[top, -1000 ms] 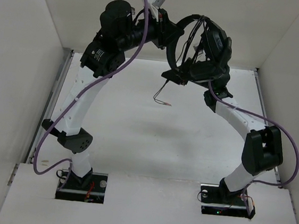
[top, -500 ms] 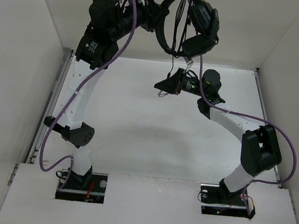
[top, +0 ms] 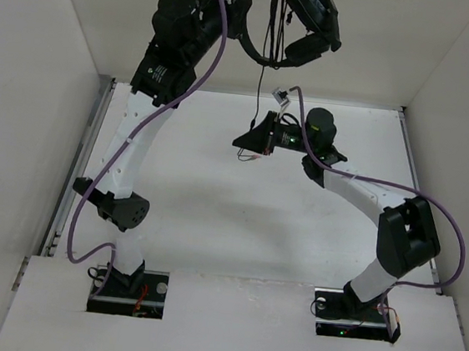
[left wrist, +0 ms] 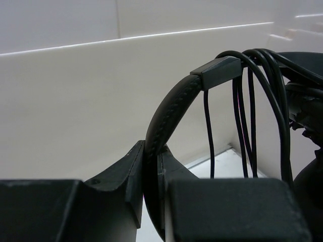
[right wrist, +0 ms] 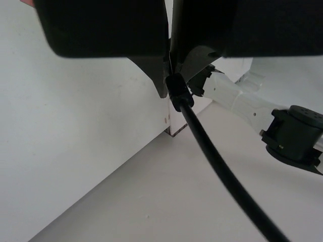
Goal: Wrap the headphones
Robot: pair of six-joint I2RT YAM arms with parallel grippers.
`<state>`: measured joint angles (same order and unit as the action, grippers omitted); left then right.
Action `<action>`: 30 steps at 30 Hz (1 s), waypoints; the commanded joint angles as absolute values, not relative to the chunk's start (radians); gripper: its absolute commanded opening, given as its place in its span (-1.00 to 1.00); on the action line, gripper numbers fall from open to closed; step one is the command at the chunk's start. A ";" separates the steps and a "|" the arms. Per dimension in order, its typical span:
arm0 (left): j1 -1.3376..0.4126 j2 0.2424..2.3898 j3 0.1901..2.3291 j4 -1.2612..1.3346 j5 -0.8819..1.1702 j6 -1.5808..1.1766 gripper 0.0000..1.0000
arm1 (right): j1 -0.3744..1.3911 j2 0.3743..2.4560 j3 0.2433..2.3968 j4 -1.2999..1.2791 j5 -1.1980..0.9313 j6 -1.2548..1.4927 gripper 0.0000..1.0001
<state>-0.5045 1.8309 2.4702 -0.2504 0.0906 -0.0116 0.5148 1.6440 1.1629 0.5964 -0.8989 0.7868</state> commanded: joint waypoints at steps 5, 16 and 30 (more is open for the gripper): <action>-0.510 1.828 2.379 -0.022 -0.115 0.115 -0.97 | 0.567 1.565 1.268 0.241 -0.875 0.428 -1.00; -0.440 1.829 2.309 0.025 -0.144 0.172 -0.97 | 0.568 1.511 1.385 -0.080 -0.661 0.091 -1.00; -0.455 1.787 2.316 0.012 -0.138 0.167 -0.96 | 0.545 1.532 1.364 -0.074 -0.585 0.081 -1.00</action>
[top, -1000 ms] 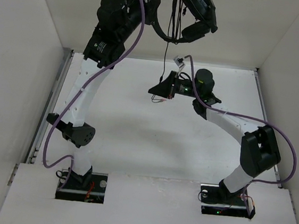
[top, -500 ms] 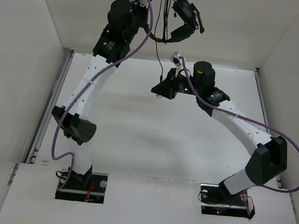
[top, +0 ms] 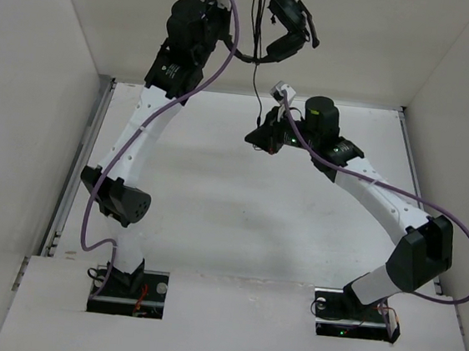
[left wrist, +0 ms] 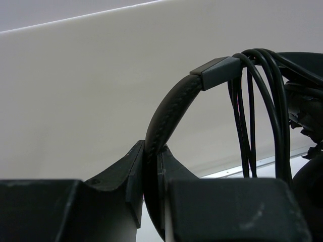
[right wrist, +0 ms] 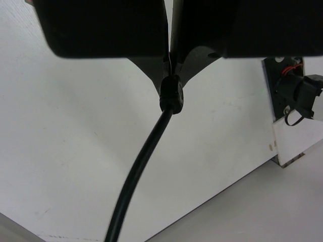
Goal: Wrap the headphones
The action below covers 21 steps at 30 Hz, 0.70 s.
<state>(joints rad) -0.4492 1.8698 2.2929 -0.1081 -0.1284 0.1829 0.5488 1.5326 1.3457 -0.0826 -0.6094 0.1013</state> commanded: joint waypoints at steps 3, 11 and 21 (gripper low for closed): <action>-0.464 1.779 2.316 0.006 -0.138 0.164 -0.96 | 0.535 1.542 1.367 -0.072 -0.568 0.083 -1.00; -0.418 1.796 2.293 0.018 -0.144 0.187 -0.96 | 0.528 1.519 1.376 -0.080 -0.583 0.075 -1.00; -0.410 1.806 2.126 0.092 -0.184 0.239 -0.96 | 0.564 1.520 1.518 -0.233 -0.545 -0.096 -1.00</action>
